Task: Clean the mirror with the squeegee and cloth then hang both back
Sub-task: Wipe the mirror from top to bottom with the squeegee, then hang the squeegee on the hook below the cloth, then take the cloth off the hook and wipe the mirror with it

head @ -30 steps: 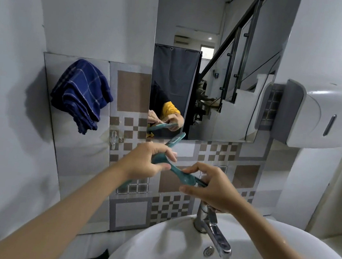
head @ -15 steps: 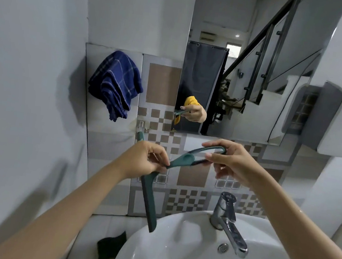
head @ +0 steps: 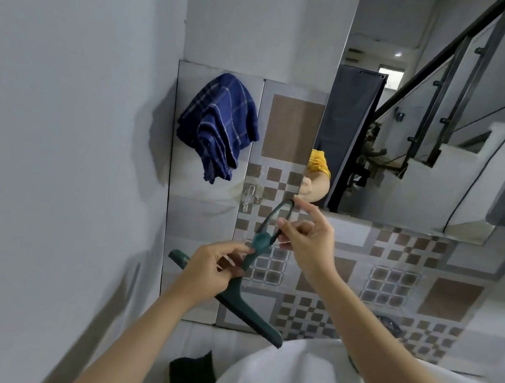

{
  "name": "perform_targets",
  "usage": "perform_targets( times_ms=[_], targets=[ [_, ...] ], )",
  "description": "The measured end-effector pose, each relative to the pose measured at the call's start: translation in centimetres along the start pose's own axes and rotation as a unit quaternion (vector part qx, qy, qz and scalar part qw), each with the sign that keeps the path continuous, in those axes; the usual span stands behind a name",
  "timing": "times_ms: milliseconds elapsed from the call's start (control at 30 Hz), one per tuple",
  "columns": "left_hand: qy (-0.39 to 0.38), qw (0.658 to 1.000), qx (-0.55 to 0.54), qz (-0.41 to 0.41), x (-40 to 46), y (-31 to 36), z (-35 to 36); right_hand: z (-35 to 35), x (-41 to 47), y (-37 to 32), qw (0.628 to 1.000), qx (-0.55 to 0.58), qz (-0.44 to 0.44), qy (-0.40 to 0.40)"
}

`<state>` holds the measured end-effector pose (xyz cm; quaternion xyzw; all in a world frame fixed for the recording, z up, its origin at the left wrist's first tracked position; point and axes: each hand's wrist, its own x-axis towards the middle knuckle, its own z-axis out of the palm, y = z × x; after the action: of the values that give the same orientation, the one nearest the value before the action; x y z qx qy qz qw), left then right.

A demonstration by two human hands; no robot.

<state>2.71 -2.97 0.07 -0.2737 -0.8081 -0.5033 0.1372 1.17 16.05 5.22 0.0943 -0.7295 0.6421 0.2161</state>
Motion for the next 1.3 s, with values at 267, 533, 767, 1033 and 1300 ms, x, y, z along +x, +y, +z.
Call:
perform_targets(
  times_ms=[267,533,767,1033,1300],
  targets=[
    [0.088,0.996,-0.007,-0.031,-1.2,-3.4,0.7,4.6,2.1,2.5,0.996,-0.075,-0.026,-0.037],
    [0.091,0.994,-0.003,-0.063,-1.2,-5.7,2.4,5.7,2.1,4.9,0.994,-0.1,0.003,-0.038],
    [0.122,0.991,-0.001,-0.051,-0.7,-5.0,2.2,5.5,1.8,4.0,0.983,-0.182,-0.02,-0.006],
    [0.437,0.887,-0.039,0.145,5.7,7.3,-5.7,7.0,5.6,-6.6,0.966,-0.103,-0.224,0.073],
    [0.363,0.925,-0.098,-0.045,13.5,11.2,-13.3,9.0,11.1,-11.8,0.979,-0.11,-0.169,0.032]
  ],
)
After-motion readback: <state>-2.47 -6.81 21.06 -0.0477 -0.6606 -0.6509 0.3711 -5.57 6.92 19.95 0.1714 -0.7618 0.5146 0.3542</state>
